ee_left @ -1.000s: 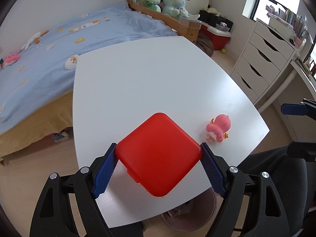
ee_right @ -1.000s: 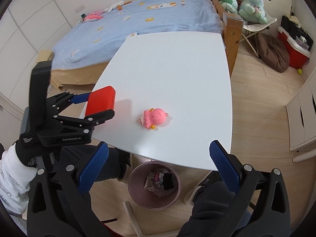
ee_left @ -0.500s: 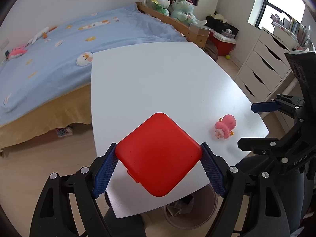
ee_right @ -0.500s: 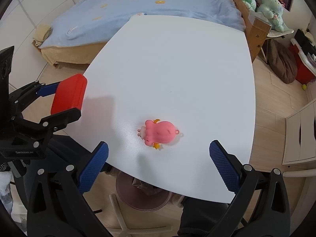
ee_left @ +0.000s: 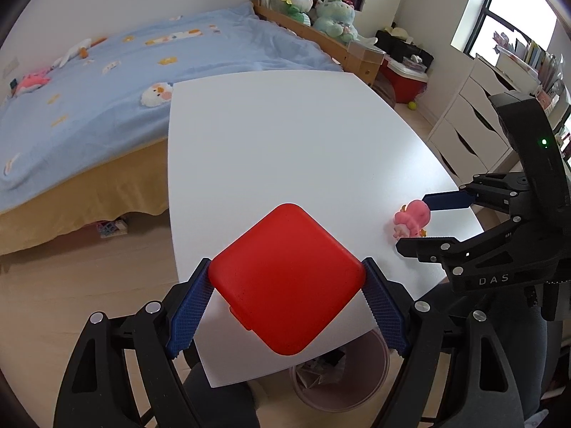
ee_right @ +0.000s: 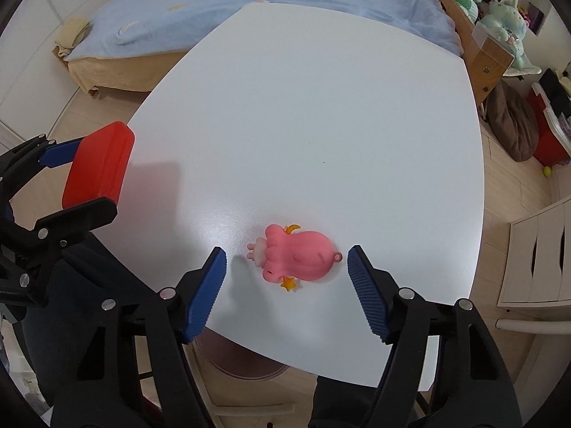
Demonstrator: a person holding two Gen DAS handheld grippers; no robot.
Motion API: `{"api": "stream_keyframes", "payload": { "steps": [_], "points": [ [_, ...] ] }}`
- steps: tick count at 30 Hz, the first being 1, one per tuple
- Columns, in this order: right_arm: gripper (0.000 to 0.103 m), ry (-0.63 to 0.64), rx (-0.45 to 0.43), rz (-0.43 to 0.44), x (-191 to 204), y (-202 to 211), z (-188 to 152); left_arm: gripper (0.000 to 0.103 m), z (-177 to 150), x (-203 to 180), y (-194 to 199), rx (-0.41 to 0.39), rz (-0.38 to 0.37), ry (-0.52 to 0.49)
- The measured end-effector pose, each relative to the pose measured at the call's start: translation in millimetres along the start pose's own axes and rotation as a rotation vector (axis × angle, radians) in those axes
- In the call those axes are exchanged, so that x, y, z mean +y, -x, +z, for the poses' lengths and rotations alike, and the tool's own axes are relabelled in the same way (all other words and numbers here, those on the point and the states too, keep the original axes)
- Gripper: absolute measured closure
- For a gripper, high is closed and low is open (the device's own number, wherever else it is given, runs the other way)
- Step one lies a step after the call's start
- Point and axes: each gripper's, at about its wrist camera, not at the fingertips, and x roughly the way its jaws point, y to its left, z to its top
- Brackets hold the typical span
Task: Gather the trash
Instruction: 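Lift the red case with the left tool while the right tool reaches for the pink pig, then close the right tool on the pink toy pig and lift it, then carry the red case with the left tool while the right tool drops the pig into the wastebasket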
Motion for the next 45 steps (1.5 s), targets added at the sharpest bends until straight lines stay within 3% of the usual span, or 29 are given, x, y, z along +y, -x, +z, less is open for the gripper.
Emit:
{"api": "stream_keyframes", "payload": {
  "steps": [5, 24, 45],
  "points": [
    [0.048, 0.007, -0.001, -0.014, -1, -1, 0, 0.024, -2, 0, -1, 0.000, -0.009, 0.002],
    [0.050, -0.060, -0.071, 0.018, -12, 25, -16, 0.024, -12, -14, 12, -0.011, -0.040, -0.015],
    [0.050, -0.066, -0.209, 0.076, 20, 117, -96, 0.024, -43, -46, 70, -0.087, -0.068, -0.048]
  ]
}}
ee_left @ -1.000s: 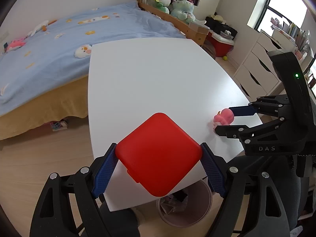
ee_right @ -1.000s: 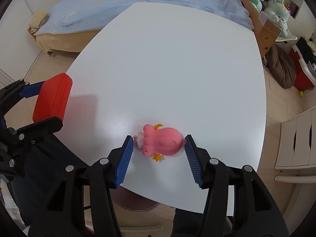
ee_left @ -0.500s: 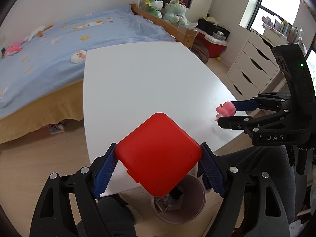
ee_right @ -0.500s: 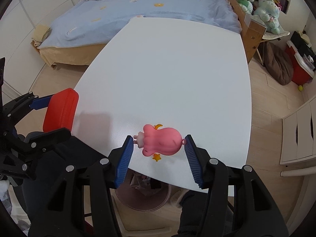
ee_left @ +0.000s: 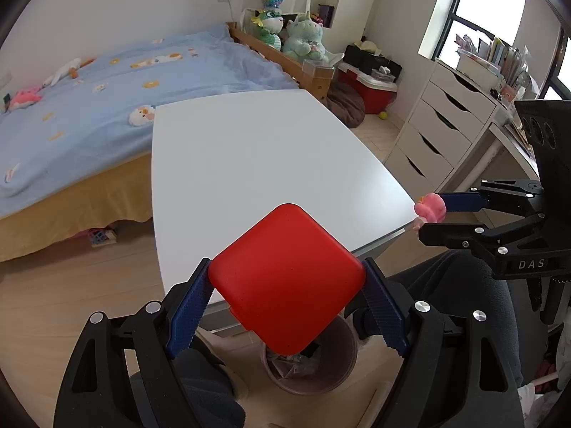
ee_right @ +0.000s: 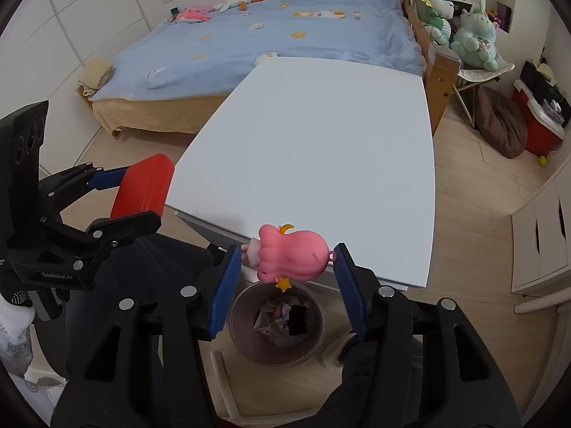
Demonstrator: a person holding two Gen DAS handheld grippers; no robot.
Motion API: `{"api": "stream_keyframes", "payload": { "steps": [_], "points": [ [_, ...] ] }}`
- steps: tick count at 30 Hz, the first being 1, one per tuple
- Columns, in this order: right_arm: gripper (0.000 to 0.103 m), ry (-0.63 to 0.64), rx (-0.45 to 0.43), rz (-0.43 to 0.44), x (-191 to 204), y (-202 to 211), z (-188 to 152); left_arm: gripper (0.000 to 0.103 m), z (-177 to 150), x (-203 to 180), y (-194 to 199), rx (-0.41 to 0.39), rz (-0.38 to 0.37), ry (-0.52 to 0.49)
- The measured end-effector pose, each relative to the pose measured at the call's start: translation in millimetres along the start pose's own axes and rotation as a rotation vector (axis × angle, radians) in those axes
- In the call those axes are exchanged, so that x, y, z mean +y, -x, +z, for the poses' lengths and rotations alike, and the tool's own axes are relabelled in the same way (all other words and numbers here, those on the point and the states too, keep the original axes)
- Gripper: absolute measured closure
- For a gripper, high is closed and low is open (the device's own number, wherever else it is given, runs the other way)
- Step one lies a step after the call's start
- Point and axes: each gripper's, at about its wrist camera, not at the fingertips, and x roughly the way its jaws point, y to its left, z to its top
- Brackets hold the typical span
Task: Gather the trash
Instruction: 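Carry the red case with the left tool while the right tool drops the pig into the wastebasket, then open the left tool over the wastebasket to drop the red case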
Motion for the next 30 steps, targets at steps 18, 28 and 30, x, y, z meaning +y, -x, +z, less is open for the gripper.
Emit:
{"api": "stream_keyframes", "payload": {
  "steps": [18, 28, 30],
  "points": [
    [0.008, -0.009, -0.011, 0.062, 12, 24, -40, 0.024, -16, -12, 39, -0.041, -0.002, 0.008],
    [0.003, -0.076, -0.040, 0.037, -6, 30, -41, 0.024, -14, -21, 40, -0.034, -0.020, -0.016],
    [0.003, -0.085, -0.045, 0.036, -7, 31, -41, 0.024, -14, -25, 40, -0.035, -0.029, -0.022]
  ]
}}
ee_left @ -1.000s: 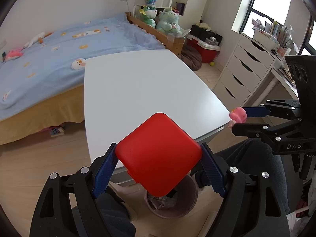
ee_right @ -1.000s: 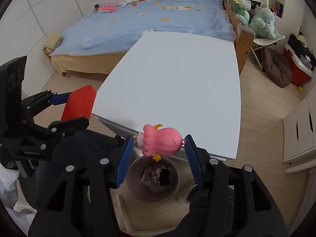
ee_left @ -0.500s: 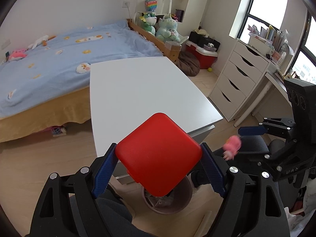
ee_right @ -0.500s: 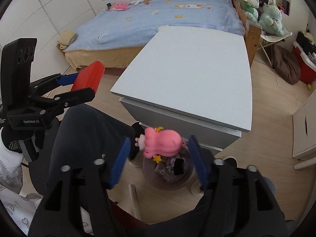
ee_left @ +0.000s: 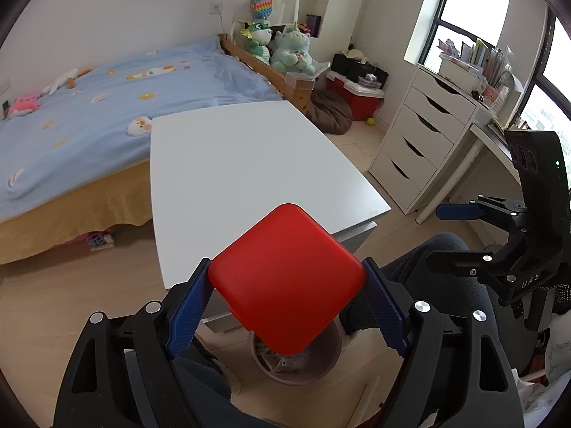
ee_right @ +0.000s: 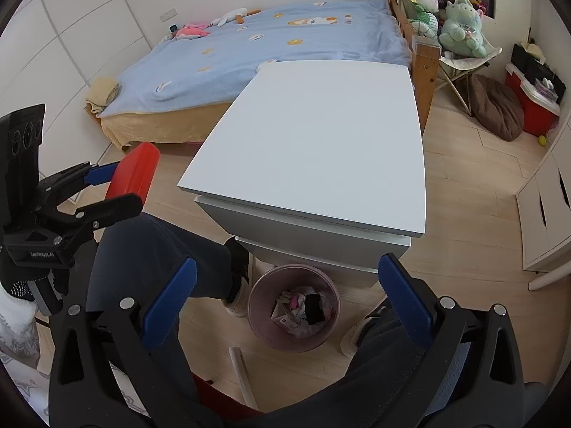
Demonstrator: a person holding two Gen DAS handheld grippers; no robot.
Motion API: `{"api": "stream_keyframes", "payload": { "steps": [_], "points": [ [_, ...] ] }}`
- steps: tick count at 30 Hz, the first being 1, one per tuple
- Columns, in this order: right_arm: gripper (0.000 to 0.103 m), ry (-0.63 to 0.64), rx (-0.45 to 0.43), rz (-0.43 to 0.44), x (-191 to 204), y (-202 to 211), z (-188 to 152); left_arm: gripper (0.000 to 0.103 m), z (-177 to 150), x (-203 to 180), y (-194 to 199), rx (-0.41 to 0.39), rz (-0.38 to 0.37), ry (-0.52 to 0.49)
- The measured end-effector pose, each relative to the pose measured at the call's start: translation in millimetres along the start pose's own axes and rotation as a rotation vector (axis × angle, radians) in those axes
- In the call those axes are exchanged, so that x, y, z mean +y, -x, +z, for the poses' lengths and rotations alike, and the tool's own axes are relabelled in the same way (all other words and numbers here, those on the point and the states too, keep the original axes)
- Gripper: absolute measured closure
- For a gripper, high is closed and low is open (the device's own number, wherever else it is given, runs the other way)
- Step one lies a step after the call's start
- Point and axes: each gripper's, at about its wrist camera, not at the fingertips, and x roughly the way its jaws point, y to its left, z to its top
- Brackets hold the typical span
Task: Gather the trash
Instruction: 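Open the left tool over the wastebasket to drop the red case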
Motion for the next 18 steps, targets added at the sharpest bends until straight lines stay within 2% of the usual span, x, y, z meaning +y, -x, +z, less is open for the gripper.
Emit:
{"api": "stream_keyframes", "payload": {
  "steps": [16, 18],
  "points": [
    [0.003, -0.090, -0.049, -0.022, -26, 17, 0, 0.024, -2, -37, 0, 0.010, -0.067, -0.067],
    [0.003, -0.097, -0.055, -0.026, -29, 19, 0, 0.021, -2, -40, 0, 0.006, -0.072, -0.071]
  ]
}}
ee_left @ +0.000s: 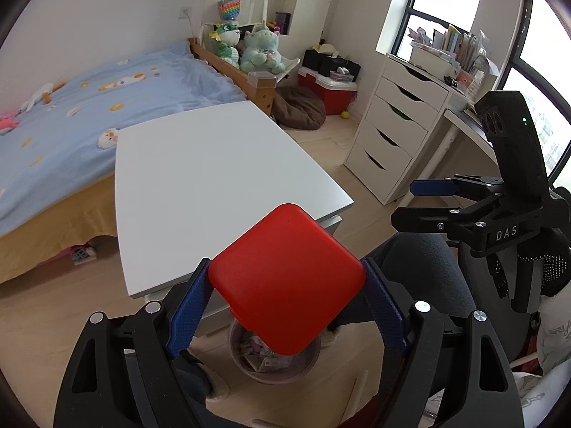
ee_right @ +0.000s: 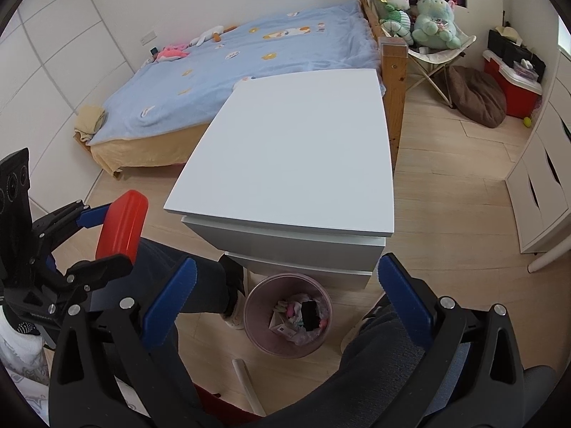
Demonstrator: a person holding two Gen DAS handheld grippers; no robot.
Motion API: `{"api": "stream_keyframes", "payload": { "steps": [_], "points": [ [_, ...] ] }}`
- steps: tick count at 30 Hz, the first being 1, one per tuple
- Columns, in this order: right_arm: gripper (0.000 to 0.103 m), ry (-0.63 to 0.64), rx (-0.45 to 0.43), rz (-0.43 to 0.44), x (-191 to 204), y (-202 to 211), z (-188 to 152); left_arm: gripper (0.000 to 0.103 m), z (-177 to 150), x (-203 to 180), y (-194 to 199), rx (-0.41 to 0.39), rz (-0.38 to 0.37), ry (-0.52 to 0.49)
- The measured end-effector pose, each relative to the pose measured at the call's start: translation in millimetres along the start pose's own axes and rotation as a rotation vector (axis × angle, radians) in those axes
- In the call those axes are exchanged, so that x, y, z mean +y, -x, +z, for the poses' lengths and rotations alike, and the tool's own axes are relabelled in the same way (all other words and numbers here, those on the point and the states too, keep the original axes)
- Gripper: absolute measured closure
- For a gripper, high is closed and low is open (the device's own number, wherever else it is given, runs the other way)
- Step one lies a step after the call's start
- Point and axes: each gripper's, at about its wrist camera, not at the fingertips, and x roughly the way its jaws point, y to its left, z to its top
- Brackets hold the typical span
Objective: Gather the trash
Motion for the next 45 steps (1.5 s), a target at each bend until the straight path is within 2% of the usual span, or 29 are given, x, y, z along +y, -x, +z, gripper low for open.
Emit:
{"api": "stream_keyframes", "payload": {
  "steps": [1, 4, 19, 28, 37, 45],
  "points": [
    [0.003, -0.005, -0.003, -0.001, -1, 1, 0, 0.010, 0, 0, 0, -0.004, -0.003, 0.003],
    [0.003, -0.008, -0.004, -0.003, -3, 2, 0, 0.007, 0, 4, -1, -0.012, 0.010, 0.024],
    [0.003, 0.014, 0.019, 0.008, 8, -7, 3, 0.007, 1, 25, 1, -0.019, 0.061, 0.084],
    [0.003, 0.059, -0.032, -0.014, 23, -8, 26, 0.007, 11, 38, 5, -0.048, 0.117, 0.103],
    [0.003, 0.099, -0.079, -0.020, 36, -9, 50, 0.007, 24, 49, 8, -0.084, 0.117, 0.112],
    [0.003, 0.120, -0.108, -0.026, 42, -6, 57, 0.006, 30, 52, 6, -0.093, 0.140, 0.115]
  ]
}}
